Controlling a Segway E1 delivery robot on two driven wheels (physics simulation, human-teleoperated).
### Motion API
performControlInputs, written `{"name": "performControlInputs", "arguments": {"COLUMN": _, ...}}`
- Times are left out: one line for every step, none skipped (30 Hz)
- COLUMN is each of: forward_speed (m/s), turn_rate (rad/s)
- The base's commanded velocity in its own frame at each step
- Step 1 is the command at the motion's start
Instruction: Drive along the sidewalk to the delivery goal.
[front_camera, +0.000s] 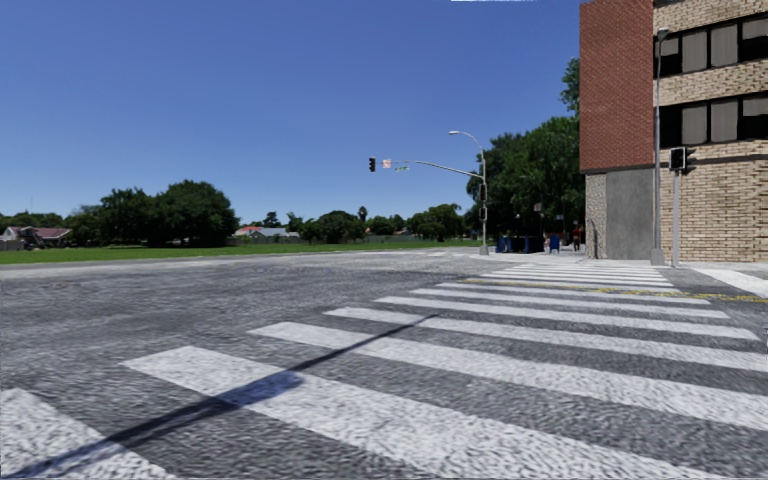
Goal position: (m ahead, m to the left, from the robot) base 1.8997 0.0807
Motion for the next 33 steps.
{"name": "performControlInputs", "arguments": {"forward_speed": 1.39, "turn_rate": -0.41}}
{"name": "performControlInputs", "arguments": {"forward_speed": 1.39, "turn_rate": -0.41}}
{"name": "performControlInputs", "arguments": {"forward_speed": 1.39, "turn_rate": -0.41}}
{"name": "performControlInputs", "arguments": {"forward_speed": 1.39, "turn_rate": -0.30}}
{"name": "performControlInputs", "arguments": {"forward_speed": 1.39, "turn_rate": -0.05}}
{"name": "performControlInputs", "arguments": {"forward_speed": 1.39, "turn_rate": -0.05}}
{"name": "performControlInputs", "arguments": {"forward_speed": 1.39, "turn_rate": 0.00}}
{"name": "performControlInputs", "arguments": {"forward_speed": 1.39, "turn_rate": 0.00}}
{"name": "performControlInputs", "arguments": {"forward_speed": 1.39, "turn_rate": 0.00}}
{"name": "performControlInputs", "arguments": {"forward_speed": 1.39, "turn_rate": 0.00}}
{"name": "performControlInputs", "arguments": {"forward_speed": 1.39, "turn_rate": 0.00}}
{"name": "performControlInputs", "arguments": {"forward_speed": 1.39, "turn_rate": 0.00}}
{"name": "performControlInputs", "arguments": {"forward_speed": 1.39, "turn_rate": 0.00}}
{"name": "performControlInputs", "arguments": {"forward_speed": 1.39, "turn_rate": 0.00}}
{"name": "performControlInputs", "arguments": {"forward_speed": 1.39, "turn_rate": 0.00}}
{"name": "performControlInputs", "arguments": {"forward_speed": 1.39, "turn_rate": 0.00}}
{"name": "performControlInputs", "arguments": {"forward_speed": 1.39, "turn_rate": 0.00}}
{"name": "performControlInputs", "arguments": {"forward_speed": 1.39, "turn_rate": 0.00}}
{"name": "performControlInputs", "arguments": {"forward_speed": 1.39, "turn_rate": 0.00}}
{"name": "performControlInputs", "arguments": {"forward_speed": 1.39, "turn_rate": 0.00}}
{"name": "performControlInputs", "arguments": {"forward_speed": 1.39, "turn_rate": 0.00}}
{"name": "performControlInputs", "arguments": {"forward_speed": 1.39, "turn_rate": 0.00}}
{"name": "performControlInputs", "arguments": {"forward_speed": 1.39, "turn_rate": 0.00}}
{"name": "performControlInputs", "arguments": {"forward_speed": 1.39, "turn_rate": 0.00}}
{"name": "performControlInputs", "arguments": {"forward_speed": 1.39, "turn_rate": 0.00}}
{"name": "performControlInputs", "arguments": {"forward_speed": 1.39, "turn_rate": 0.00}}
{"name": "performControlInputs", "arguments": {"forward_speed": 1.39, "turn_rate": 0.00}}
{"name": "performControlInputs", "arguments": {"forward_speed": 1.39, "turn_rate": 0.00}}
{"name": "performControlInputs", "arguments": {"forward_speed": 1.39, "turn_rate": 0.00}}
{"name": "performControlInputs", "arguments": {"forward_speed": 1.39, "turn_rate": 0.00}}
{"name": "performControlInputs", "arguments": {"forward_speed": 1.39, "turn_rate": 0.00}}
{"name": "performControlInputs", "arguments": {"forward_speed": 1.32, "turn_rate": 0.00}}
{"name": "performControlInputs", "arguments": {"forward_speed": 1.05, "turn_rate": 0.00}}
